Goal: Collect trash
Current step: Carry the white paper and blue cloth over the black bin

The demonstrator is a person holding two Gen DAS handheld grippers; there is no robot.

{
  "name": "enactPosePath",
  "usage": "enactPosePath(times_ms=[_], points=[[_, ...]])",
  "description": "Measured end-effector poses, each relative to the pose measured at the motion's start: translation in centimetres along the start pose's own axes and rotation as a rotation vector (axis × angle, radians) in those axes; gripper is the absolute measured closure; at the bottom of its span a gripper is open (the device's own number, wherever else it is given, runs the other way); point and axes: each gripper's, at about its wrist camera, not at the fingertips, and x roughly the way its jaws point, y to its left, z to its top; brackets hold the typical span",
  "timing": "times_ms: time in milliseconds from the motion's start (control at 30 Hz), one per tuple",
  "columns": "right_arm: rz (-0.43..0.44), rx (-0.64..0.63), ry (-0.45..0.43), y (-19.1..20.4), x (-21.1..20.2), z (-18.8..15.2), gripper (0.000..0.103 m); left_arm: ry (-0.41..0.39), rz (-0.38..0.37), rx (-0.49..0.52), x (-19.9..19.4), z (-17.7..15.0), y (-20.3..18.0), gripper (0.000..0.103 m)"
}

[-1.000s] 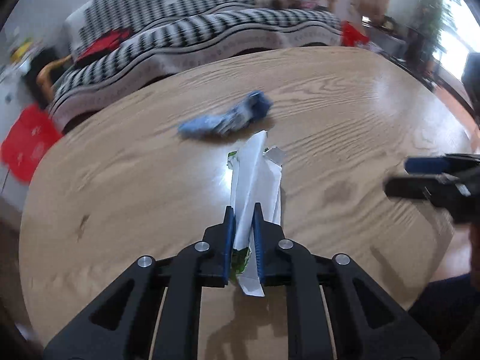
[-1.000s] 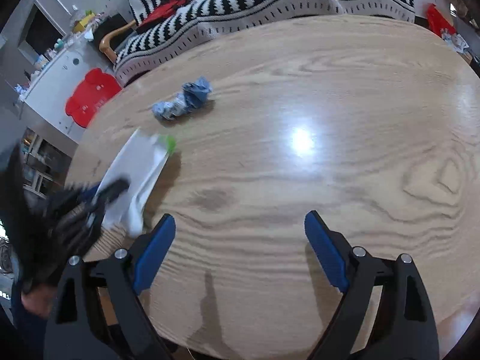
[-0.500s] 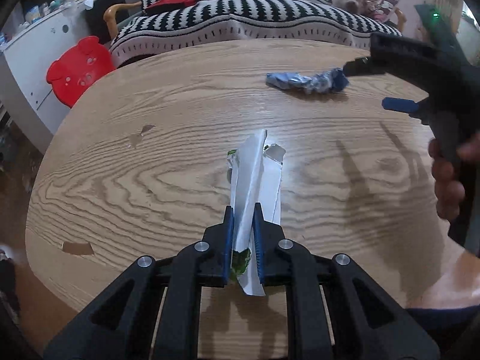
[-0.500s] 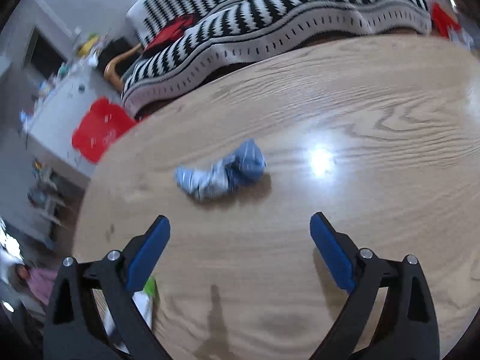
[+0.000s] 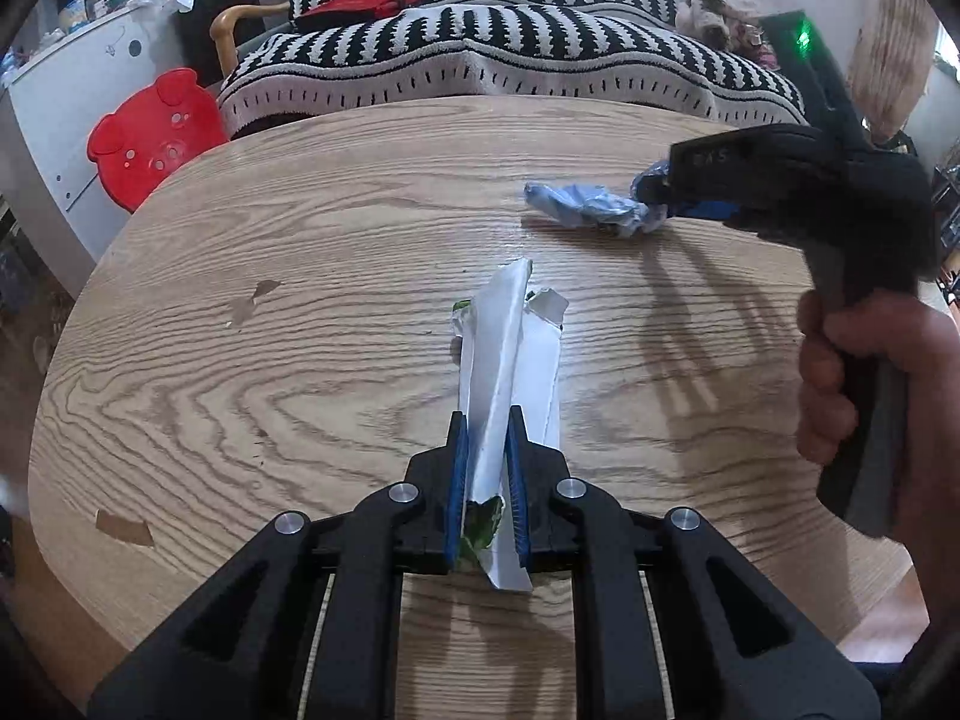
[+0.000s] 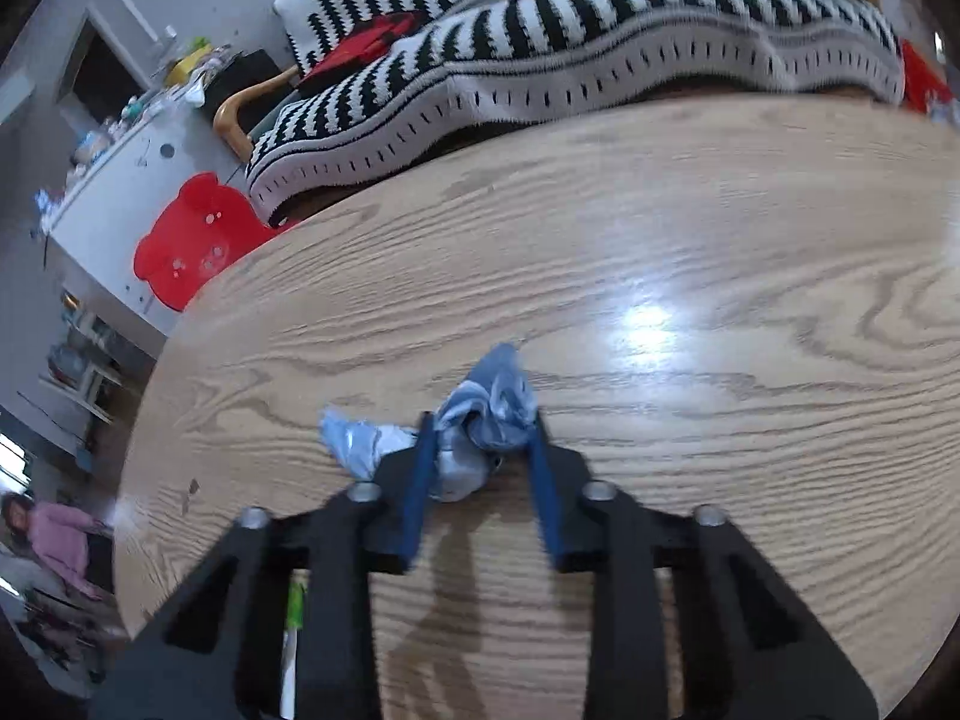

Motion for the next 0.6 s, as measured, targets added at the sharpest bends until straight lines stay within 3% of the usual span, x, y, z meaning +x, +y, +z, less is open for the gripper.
enactPosePath(times_ms=[200,400,600], points=[[-0.023,-0.067,-0.027,0.4,-6.3,-2.4,0.078,-0.016,-0.025,-0.007,-1.5,-0.2,-0.4,0.091],[-0.067,-0.137,-0.05,0.0,-15.9,-7.8,0.078,-0.057,-0.037,0.04,-4.6,-1.7,-1.1,0.091],[-0.036,-0.203,-0.052,-0.1,-23.0,-16.6,0.078,-0.038,-0.105,0.047,-8.9,-7.8,-1.0,0.091]])
